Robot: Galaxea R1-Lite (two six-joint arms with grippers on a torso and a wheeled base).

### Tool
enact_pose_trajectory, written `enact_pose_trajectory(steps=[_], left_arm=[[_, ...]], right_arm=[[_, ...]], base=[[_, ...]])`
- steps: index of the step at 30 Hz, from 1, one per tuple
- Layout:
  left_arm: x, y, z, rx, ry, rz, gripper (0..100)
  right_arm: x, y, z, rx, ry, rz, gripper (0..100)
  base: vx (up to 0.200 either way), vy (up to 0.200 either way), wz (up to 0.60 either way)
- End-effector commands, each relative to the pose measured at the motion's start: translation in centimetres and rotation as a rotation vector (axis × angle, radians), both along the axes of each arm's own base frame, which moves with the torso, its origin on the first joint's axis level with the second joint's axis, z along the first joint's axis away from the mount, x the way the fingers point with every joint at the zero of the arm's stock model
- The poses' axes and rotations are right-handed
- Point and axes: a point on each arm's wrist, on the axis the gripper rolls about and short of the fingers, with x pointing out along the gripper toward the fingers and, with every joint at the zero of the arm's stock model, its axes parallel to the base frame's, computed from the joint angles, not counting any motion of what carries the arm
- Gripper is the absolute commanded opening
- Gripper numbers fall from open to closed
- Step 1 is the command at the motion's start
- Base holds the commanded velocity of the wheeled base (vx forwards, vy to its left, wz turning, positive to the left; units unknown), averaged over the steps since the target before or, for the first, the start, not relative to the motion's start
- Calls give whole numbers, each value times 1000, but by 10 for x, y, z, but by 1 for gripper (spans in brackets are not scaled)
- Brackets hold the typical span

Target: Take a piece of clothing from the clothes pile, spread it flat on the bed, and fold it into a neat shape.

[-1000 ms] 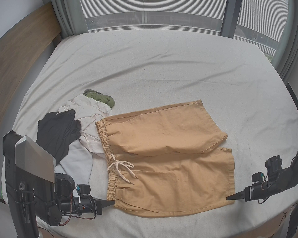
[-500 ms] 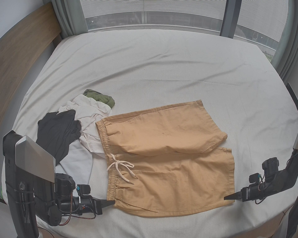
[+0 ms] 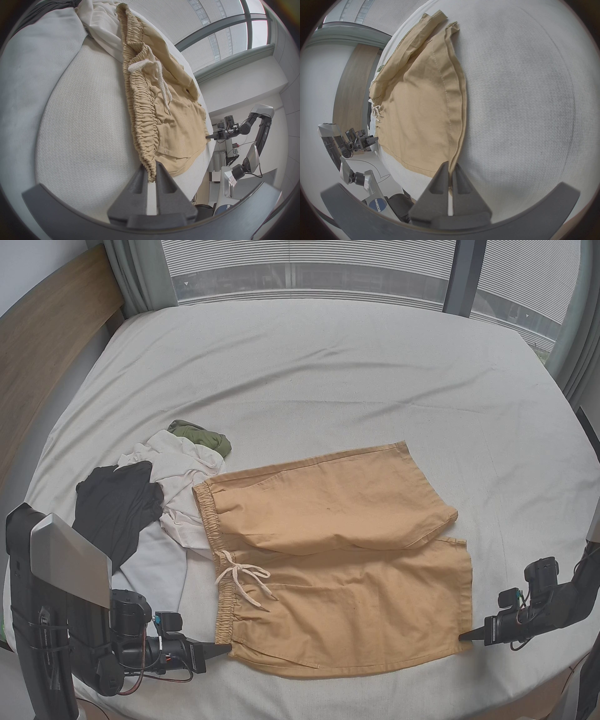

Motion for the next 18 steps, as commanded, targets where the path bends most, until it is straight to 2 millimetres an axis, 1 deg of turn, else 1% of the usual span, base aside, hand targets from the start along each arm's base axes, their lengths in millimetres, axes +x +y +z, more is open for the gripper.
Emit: enact_pose_trajectory(steps=[1, 6, 16, 17, 18], left_arm=[[-1, 0, 1, -1, -2, 0, 0], [-7, 2, 5, 2, 6, -1, 0], [-5, 1, 2, 4, 7, -3, 0], [-5, 1, 2, 4, 7, -3, 0], [-5, 1, 2, 5, 9, -3, 0]], right_arm=[[-1, 1, 1, 1, 0, 4, 0], [-3, 3, 5, -1, -8, 14, 0], [-7, 5, 3, -4, 5, 27, 0], [-8, 5, 2, -3, 10, 27, 100], [-10, 6, 1, -3, 17, 30, 100]], base=[[0, 0, 0], [0, 0, 0], [0, 0, 0], [0, 0, 0], [0, 0, 0]])
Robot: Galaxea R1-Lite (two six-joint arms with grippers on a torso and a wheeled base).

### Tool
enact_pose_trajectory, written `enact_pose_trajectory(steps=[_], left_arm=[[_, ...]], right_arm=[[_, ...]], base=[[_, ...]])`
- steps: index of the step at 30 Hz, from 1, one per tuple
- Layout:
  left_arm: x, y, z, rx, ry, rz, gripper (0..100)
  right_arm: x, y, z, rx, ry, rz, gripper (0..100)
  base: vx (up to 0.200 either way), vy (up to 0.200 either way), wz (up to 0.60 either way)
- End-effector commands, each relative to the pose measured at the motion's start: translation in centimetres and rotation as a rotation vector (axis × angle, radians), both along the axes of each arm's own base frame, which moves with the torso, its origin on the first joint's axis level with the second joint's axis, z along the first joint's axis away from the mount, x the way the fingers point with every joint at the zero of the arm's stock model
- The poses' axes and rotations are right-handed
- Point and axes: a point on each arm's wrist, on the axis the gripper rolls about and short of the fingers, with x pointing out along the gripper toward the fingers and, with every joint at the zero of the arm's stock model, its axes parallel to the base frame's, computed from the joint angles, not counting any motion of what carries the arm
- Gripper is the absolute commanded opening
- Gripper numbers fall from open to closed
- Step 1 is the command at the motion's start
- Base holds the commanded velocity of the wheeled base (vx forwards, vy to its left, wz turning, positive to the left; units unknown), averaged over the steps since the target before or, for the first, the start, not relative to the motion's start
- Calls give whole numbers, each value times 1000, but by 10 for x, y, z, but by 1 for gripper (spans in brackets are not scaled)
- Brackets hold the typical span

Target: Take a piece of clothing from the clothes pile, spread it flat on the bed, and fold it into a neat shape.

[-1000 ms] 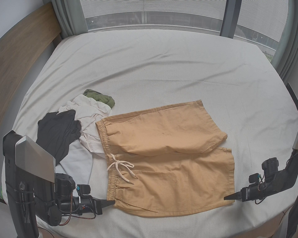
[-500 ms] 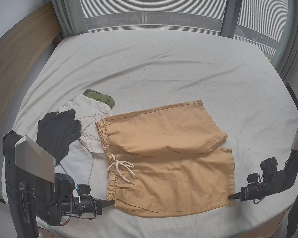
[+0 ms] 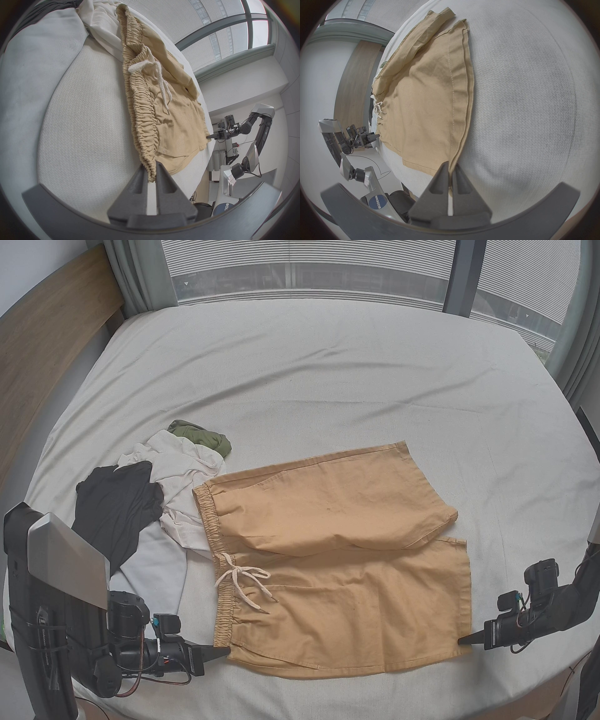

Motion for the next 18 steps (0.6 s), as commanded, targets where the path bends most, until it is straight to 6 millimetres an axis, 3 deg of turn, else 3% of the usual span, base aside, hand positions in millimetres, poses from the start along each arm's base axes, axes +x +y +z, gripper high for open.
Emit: enact_pose_trajectory(steps=[1, 16, 17, 18], left_arm=[[0, 0, 0, 0, -1, 0, 0], [1, 0, -1, -1, -4, 0, 0], [1, 0, -1, -1, -4, 0, 0], [1, 0, -1, -1, -4, 2, 0]], right_arm=[[-2, 1, -1, 1, 11, 3, 100], [-5, 7, -5, 5, 34, 23, 100], [-5, 7, -5, 5, 34, 23, 0], [-5, 7, -5, 5, 34, 23, 0]], base=[[0, 0, 0], [0, 0, 0], [0, 0, 0], [0, 0, 0]])
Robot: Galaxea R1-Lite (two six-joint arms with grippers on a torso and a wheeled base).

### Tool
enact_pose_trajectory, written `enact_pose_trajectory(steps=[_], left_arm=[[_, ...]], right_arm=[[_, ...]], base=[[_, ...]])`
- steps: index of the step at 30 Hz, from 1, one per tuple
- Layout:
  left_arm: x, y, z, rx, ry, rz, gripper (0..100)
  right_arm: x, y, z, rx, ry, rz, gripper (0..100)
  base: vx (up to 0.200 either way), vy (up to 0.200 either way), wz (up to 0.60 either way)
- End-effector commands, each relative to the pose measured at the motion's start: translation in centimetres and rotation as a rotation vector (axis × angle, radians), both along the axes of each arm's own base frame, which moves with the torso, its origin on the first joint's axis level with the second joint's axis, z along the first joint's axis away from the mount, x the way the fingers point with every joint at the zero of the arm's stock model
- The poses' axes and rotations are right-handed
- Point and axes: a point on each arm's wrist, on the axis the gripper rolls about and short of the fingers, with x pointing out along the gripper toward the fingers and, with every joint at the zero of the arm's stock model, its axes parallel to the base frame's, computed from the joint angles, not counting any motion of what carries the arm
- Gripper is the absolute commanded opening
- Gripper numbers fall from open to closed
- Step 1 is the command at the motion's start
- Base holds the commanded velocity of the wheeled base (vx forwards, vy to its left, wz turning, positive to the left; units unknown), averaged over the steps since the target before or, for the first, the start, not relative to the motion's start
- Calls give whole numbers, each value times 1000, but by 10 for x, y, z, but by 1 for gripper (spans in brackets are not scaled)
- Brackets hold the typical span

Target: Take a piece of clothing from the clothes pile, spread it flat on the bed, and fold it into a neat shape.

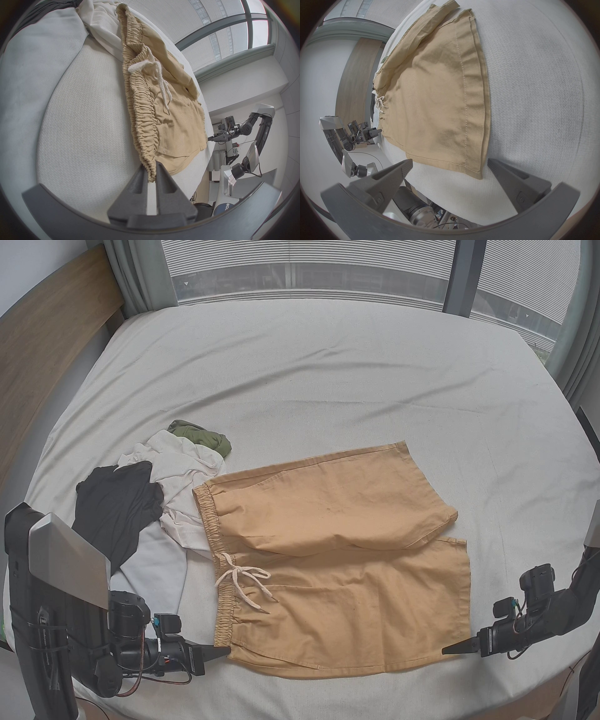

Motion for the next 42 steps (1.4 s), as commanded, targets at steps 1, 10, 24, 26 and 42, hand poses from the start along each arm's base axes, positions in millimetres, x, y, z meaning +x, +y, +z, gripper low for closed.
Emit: enact_pose_trajectory(steps=[1, 10, 24, 26, 42], left_arm=[[0, 0, 0, 0, -3, 3, 0], [-2, 1, 2, -1, 2, 0, 0], [-20, 13, 13, -58, 54, -27, 0], [-18, 20, 11, -58, 59, 5, 0], [-28, 21, 11, -14, 111, -33, 0]], right_arm=[[0, 0, -1, 1, 2, 1, 0], [-1, 0, 0, 0, 4, 2, 0], [-17, 11, 7, -3, 3, 60, 0], [-19, 12, 8, -4, 2, 65, 0], [-33, 16, 5, -14, 27, 118, 0]], base=[[0, 0, 0], [0, 0, 0], [0, 0, 0], [0, 0, 0], [0, 0, 0]])
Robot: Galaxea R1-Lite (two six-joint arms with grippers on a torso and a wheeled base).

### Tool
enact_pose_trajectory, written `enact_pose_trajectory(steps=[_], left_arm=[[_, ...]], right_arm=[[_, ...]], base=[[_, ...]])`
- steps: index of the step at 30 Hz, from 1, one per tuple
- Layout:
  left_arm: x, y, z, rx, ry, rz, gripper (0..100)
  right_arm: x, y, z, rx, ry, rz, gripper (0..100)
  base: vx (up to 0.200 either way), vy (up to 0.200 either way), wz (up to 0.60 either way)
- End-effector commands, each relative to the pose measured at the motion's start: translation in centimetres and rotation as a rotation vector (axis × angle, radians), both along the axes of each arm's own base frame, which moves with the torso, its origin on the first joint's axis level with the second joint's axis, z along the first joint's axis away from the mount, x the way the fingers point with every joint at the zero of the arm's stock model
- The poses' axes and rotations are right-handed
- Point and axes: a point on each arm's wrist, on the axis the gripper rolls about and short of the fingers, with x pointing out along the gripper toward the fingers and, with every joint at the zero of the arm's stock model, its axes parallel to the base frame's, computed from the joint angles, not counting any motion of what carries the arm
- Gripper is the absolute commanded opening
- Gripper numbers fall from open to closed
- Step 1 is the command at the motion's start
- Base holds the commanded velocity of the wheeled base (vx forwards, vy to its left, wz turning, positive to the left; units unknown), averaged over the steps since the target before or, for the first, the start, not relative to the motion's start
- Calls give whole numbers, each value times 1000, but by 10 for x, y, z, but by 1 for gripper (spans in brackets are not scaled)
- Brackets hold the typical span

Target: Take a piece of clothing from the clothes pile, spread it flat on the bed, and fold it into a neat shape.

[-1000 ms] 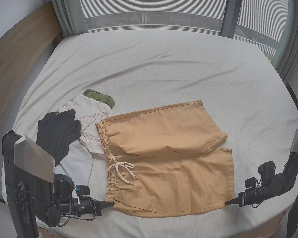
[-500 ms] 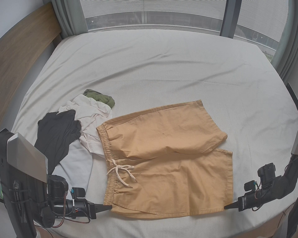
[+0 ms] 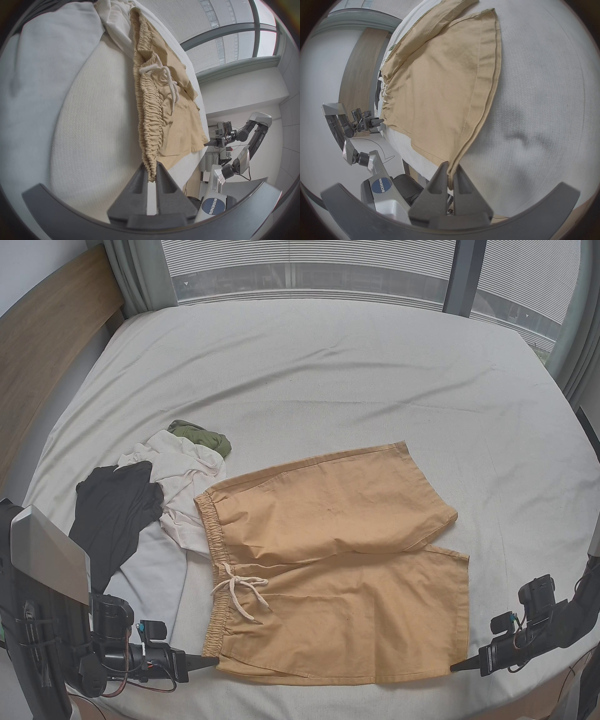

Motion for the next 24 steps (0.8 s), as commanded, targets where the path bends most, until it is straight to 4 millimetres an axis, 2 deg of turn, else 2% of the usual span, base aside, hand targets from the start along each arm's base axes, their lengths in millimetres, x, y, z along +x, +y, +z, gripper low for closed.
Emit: enact_pose_trajectory(steps=[1, 8, 18, 24], left_arm=[[-8, 2, 4, 23, 7, -24, 0], [-21, 3, 15, 33, 43, -77, 0], [-34, 6, 8, 98, 85, -172, 0], [-38, 7, 14, 88, 87, -193, 0]], right_arm=[[-4, 1, 0, -2, 7, 12, 0], [-15, 3, 0, -10, 17, 42, 0], [-28, 2, -2, -24, 37, 79, 0], [-32, 3, -3, -28, 40, 94, 0]], base=[[0, 0, 0], [0, 0, 0], [0, 0, 0], [0, 0, 0]])
